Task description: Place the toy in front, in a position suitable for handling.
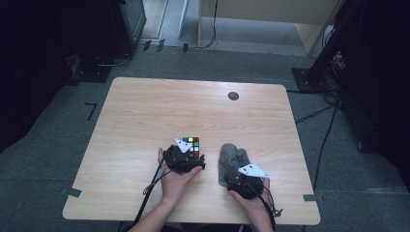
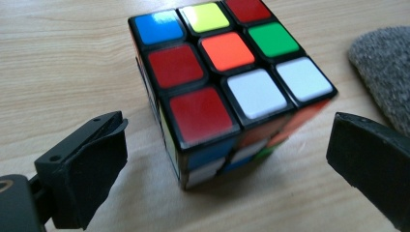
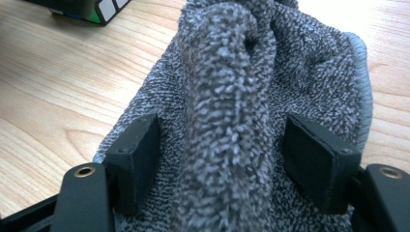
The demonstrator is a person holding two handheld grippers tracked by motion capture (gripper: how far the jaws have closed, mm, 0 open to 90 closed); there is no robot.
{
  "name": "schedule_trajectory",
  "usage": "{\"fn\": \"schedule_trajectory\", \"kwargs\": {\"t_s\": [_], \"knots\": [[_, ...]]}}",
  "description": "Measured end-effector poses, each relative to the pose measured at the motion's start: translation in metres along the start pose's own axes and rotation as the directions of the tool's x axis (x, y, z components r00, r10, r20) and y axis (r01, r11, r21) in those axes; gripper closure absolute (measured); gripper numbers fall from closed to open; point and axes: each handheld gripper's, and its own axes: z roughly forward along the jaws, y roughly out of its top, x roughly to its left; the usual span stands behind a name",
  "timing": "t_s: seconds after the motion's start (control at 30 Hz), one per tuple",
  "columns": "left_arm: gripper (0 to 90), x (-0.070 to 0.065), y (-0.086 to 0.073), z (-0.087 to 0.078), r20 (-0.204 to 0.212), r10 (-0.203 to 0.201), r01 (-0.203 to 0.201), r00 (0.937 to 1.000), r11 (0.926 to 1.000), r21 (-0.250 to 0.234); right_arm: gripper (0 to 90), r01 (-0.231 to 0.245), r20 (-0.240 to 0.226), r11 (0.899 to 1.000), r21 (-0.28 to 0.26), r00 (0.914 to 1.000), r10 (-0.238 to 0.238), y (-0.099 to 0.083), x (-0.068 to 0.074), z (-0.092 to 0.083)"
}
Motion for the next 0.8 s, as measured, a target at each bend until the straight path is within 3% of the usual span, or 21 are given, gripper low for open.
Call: {"fn": "schedule_trajectory", "kwargs": {"t_s": [0.13, 0.47, 0.67, 0.8], "knots": [[1.2, 0.007, -0.001, 0.001, -0.029, 0.027, -0.027, 0.9992, 0.9996, 0.011, 30.3, 0.001, -0.001, 1.0, 0.0, 1.0, -0.001, 0.0, 0.0, 0.0], [1.8, 0.034, -0.004, -0.009, 0.019, 0.073, -0.072, 0.9972, 0.9968, -0.034, 30.3, 0.002, -0.002, 1.0, 0.0, 1.0, -0.002, 0.0, 0.0, 0.0], [7.6, 0.031, -0.003, -0.005, 0.052, 0.069, -0.066, 0.9963, 0.9959, -0.062, 30.4, 0.001, -0.002, 1.0, 0.0, 1.0, -0.001, 0.0, 0.0, 0.0], [12.4, 0.026, -0.002, -0.002, 0.024, 0.055, -0.053, 0.9982, 0.9968, -0.06, 30.4, 0.001, -0.002, 1.0, 0.0, 1.0, -0.001, 0.0, 0.0, 0.0]]}}
